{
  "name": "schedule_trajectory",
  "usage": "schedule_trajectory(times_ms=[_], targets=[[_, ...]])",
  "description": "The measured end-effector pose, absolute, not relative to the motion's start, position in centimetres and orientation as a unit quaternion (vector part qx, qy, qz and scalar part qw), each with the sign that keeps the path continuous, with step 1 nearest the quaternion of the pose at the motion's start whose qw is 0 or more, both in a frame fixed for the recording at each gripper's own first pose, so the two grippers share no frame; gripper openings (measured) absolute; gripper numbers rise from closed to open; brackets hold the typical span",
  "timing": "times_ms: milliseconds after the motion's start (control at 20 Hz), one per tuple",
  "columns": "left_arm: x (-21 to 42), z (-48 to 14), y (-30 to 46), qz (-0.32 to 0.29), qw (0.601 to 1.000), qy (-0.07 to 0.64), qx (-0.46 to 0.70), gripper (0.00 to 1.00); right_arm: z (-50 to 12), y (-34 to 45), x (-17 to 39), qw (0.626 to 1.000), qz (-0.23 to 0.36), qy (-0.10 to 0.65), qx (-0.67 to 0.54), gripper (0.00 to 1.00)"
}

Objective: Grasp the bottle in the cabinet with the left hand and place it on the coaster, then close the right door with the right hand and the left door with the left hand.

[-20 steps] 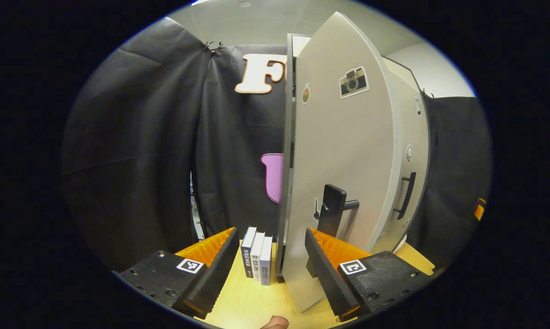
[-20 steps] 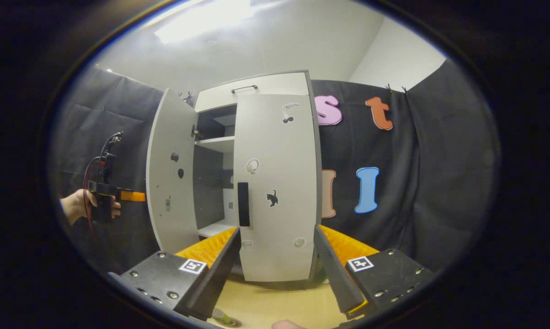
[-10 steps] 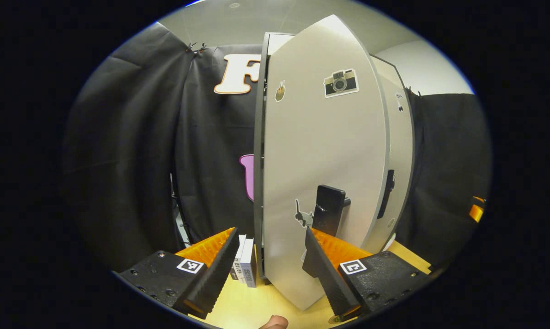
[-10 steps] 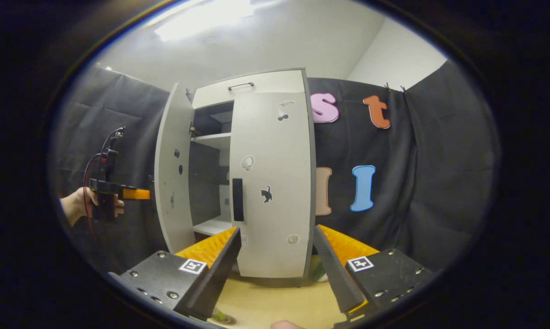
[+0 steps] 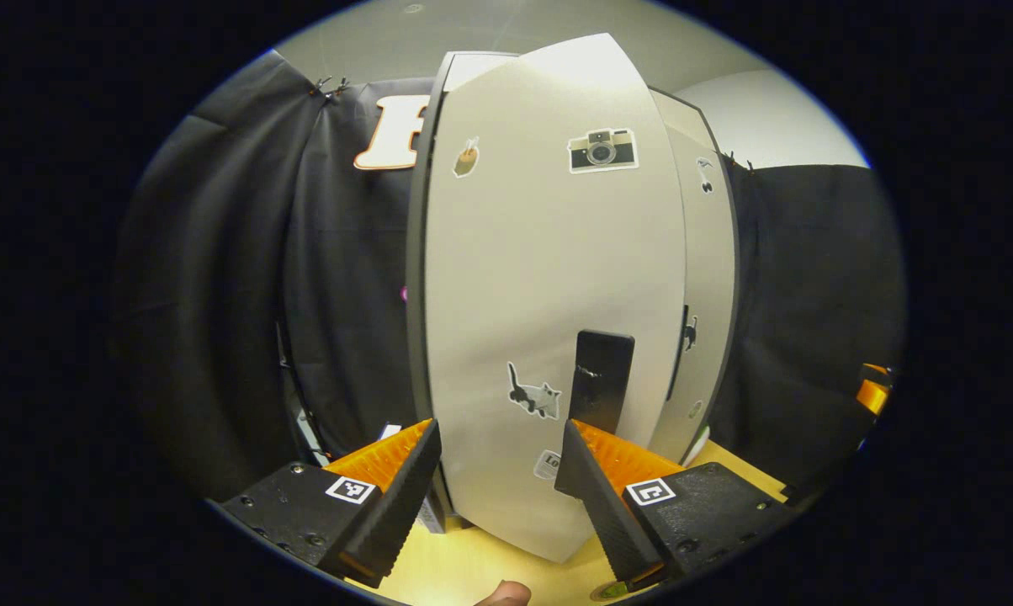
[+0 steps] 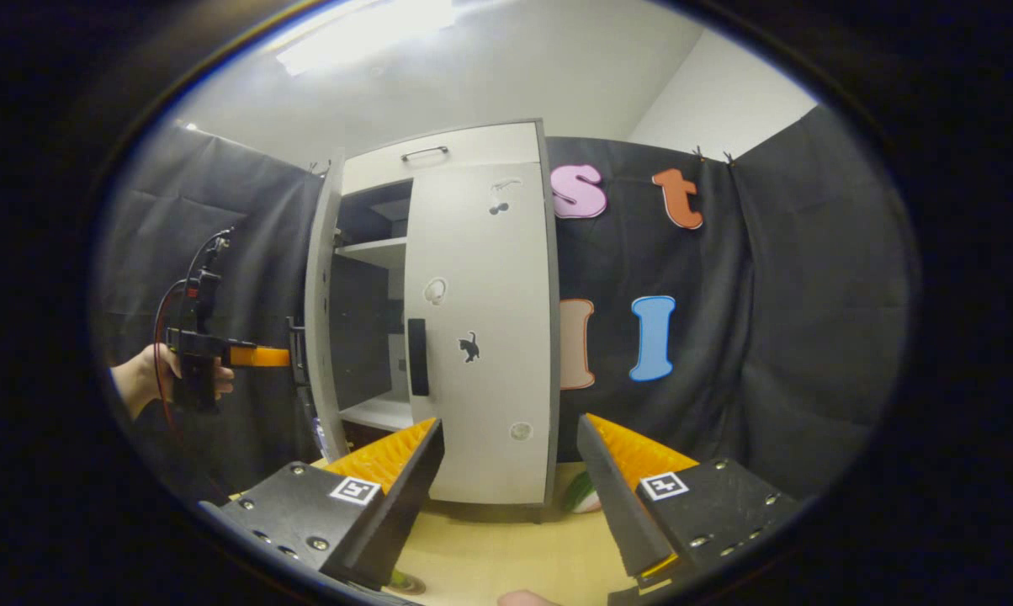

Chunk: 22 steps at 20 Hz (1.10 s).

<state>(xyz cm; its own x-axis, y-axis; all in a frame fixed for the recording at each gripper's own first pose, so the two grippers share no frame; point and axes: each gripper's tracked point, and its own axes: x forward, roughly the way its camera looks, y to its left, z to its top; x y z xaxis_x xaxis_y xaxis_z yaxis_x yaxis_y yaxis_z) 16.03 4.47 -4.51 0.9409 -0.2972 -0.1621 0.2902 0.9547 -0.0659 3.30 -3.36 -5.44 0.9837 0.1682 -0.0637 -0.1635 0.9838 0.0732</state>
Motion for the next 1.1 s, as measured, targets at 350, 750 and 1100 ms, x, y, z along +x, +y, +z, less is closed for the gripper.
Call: schedule_trajectory(times_ms=[350,750,1100], targets=[[15.4,-3.6,1.0,-0.150,0.986,0.066,0.004,0.91,-5.2,-5.8,1.1,0.997,0.066,0.033,0.034,0.96],[9.9,-3.7,1.3,-0.104,0.993,0.063,-0.003,0.95,-4.1,-5.7,-1.2,0.996,0.076,0.021,0.031,0.94],[6.4,-1.5,2.8,-0.068,0.997,0.024,0.002,0.91,-2.3,-0.2,-1.5,0.994,0.105,0.008,0.007,0.96]])
